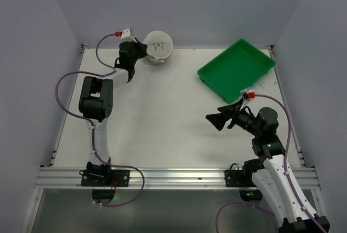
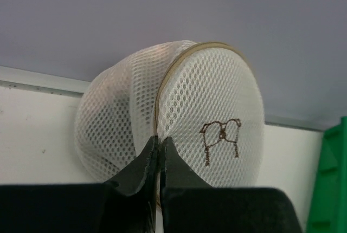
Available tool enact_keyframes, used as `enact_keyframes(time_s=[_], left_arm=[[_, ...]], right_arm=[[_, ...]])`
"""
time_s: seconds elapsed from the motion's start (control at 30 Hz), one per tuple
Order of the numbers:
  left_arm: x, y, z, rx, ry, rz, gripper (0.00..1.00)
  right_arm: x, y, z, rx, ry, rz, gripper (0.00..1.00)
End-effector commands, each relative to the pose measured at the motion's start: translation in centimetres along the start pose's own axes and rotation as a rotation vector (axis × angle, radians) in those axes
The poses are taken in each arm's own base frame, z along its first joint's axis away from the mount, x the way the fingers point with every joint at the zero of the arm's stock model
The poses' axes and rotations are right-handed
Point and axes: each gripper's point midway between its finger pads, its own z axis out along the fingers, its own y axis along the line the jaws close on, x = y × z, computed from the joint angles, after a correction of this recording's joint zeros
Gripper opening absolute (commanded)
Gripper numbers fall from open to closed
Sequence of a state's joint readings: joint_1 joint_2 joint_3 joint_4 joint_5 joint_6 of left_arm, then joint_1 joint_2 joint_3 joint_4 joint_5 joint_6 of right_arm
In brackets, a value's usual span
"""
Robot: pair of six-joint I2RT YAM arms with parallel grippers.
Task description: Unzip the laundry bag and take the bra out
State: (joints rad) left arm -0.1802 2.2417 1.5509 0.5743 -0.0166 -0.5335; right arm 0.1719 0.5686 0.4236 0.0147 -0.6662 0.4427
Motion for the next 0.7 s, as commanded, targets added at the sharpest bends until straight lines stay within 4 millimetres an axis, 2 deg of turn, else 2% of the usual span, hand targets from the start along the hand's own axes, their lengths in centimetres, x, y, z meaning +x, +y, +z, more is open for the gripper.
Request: enact_keyframes(time_s=[0.0,0.03,0.07,0.1,0.13,0.17,0.2,0.23,0.27,0.3,0.33,0.37,0.4,0.43,0.47,0.5,0.53,0.57,0.63,0.67], left_arm=[[-4.5,-5.8,-3.9,0.204,0.005,0.033,0.00],[-4.4,-6.3,-4.8,0.230,0.023,0.023,0.00],[-5.8,-7.6,-6.1,0.264,0.013,0.016,0.00],[-4.1,-8.1,-7.2,0.285,0.075,-0.002,0.00],[-4.0,-8.8,-8.1,0.304,0.093,-0.006,0.00],[-5.2,-10.2,-9.5,0.335,0.087,-0.002,0.00],[-3.3,-10.8,-10.8,0.352,0.149,-0.015,0.00],[-3.1,-11.4,-11.8,0.370,0.167,-0.016,0.00],[-4.1,-12.8,-13.3,0.399,0.160,-0.015,0.00],[-2.3,-13.1,-14.5,0.398,0.217,-0.025,0.00],[-3.2,-14.1,-16.0,0.421,0.209,-0.027,0.00],[-3.1,-14.6,-17.0,0.429,0.223,-0.036,0.00],[-1.4,-15.0,-18.4,0.438,0.274,-0.060,0.00],[-1.2,-15.6,-19.6,0.454,0.280,-0.068,0.00],[-2.5,-16.8,-21.3,0.483,0.255,-0.071,0.00],[-0.8,-17.3,-22.8,0.496,0.293,-0.084,0.00],[-0.6,-17.8,-23.9,0.512,0.300,-0.088,0.00],[-0.1,-18.5,-26.0,0.535,0.315,-0.106,0.00],[0.2,-19.2,-28.1,0.575,0.325,-0.121,0.00],[-0.7,-19.9,-29.5,0.604,0.305,-0.123,0.00]], right_arm=[[-2.1,2.3,-0.8,-0.061,-0.043,-0.077,0.99],[-1.8,2.4,-1.0,-0.058,-0.032,-0.069,0.99],[-2.0,2.7,-1.3,-0.061,-0.042,-0.079,0.99],[-2.2,2.9,-1.5,-0.064,-0.049,-0.084,0.99],[-2.0,3.0,-1.6,-0.061,-0.046,-0.082,0.99],[-2.1,3.2,-1.9,-0.062,-0.056,-0.090,0.99],[-2.1,3.3,-2.0,-0.062,-0.056,-0.090,0.99],[-2.0,3.4,-2.1,-0.061,-0.054,-0.088,0.99],[-2.0,3.5,-2.2,-0.064,-0.054,-0.091,0.99],[-1.9,3.6,-2.4,-0.066,-0.058,-0.095,0.99],[-1.8,3.6,-2.4,-0.069,-0.056,-0.094,0.99],[-1.6,3.6,-2.4,-0.071,-0.053,-0.093,0.99],[-1.5,3.5,-2.4,-0.071,-0.050,-0.091,0.99],[-1.2,3.5,-2.4,-0.072,-0.045,-0.081,0.99],[-1.1,3.6,-2.4,-0.076,-0.041,-0.078,0.99],[-1.0,3.8,-2.4,-0.087,-0.036,-0.076,0.99],[-0.9,3.8,-2.5,-0.088,-0.033,-0.066,0.99],[-0.9,3.9,-2.6,-0.088,-0.037,-0.060,0.99],[-1.0,4.0,-2.7,-0.082,-0.053,-0.048,0.99],[-1.0,4.1,-2.9,-0.083,-0.058,-0.036,0.99]])
